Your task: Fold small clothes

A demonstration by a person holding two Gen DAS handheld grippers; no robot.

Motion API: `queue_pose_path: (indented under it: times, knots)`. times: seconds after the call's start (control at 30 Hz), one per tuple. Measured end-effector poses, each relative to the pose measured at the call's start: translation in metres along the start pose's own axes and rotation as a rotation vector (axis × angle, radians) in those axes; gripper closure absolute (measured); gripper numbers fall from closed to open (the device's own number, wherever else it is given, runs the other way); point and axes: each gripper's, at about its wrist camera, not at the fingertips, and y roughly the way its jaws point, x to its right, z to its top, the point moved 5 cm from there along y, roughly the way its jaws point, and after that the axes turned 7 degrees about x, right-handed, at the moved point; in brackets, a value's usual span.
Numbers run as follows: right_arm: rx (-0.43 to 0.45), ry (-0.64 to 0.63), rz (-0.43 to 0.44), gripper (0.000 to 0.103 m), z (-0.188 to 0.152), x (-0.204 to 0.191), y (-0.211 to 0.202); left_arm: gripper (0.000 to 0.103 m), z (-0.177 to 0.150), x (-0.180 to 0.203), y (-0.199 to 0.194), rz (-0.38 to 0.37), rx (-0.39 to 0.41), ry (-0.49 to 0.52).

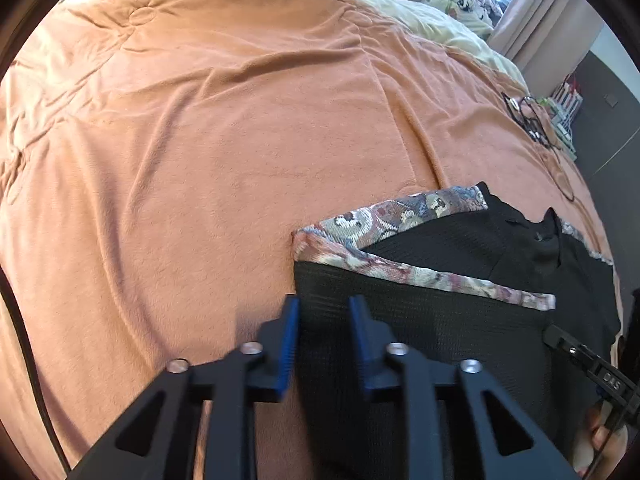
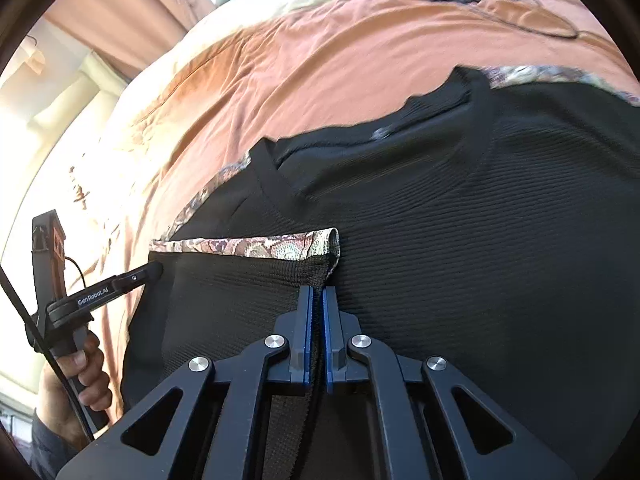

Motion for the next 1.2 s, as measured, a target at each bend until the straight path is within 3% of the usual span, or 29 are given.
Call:
queue_pose_path:
  times: [0.03, 0.23, 0.37, 0.53, 0.6, 0.67, 0.73, 0.97, 1.1, 1.17, 1.2]
  knots:
    - [-0.002, 0.008, -0.003, 0.102, -0.002, 0.001, -0.001, 0.099, 0.002, 0.002, -0.001, 0.005, 0.009, 0.017]
    - [-0.008, -0.008, -0.016, 0.102, -0.005, -0.002, -0.005, 0.099, 0.022, 0.011, -0.016, 0.088, 0.127, 0.049]
    - [-0.020, -0.014, -0.002, 0.102, -0.003, -0.001, -0.009, 0.098, 0.018, 0.009, -0.015, 0.023, 0.067, 0.019]
    - [-0.052, -0.026, -0.047, 0.098, -0.004, -0.002, -0.012, 0.096, -0.012, 0.000, -0.023, 0.010, -0.001, 0.014]
    - [-0.049, -0.035, -0.039, 0.092, -0.004, -0.005, -0.019, 0.091, -0.024, -0.001, -0.026, 0.004, -0.019, 0.012]
    - [-0.042, -0.044, -0.041, 0.060, -0.005, -0.007, -0.028, 0.090, -0.038, -0.004, -0.032, 0.016, -0.031, 0.020]
    - [-0.028, -0.053, -0.044, 0.049, -0.006, -0.008, -0.040, 0.089, -0.049, -0.004, -0.039, 0.014, -0.042, 0.023]
    - [-0.054, -0.070, -0.071, 0.049, -0.020, -0.006, -0.098, 0.089, -0.080, -0.002, -0.073, 0.012, -0.086, 0.014]
    - [-0.051, -0.064, -0.089, 0.049, -0.025, 0.002, -0.146, 0.088, -0.088, 0.005, -0.107, -0.001, -0.066, 0.003]
    - [-0.035, -0.050, -0.098, 0.049, -0.025, 0.009, -0.177, 0.079, -0.090, 0.012, -0.125, 0.000, -0.050, 0.008]
    - [-0.028, -0.048, -0.101, 0.049, -0.025, 0.011, -0.188, 0.068, -0.091, 0.016, -0.136, 0.000, -0.039, 0.016]
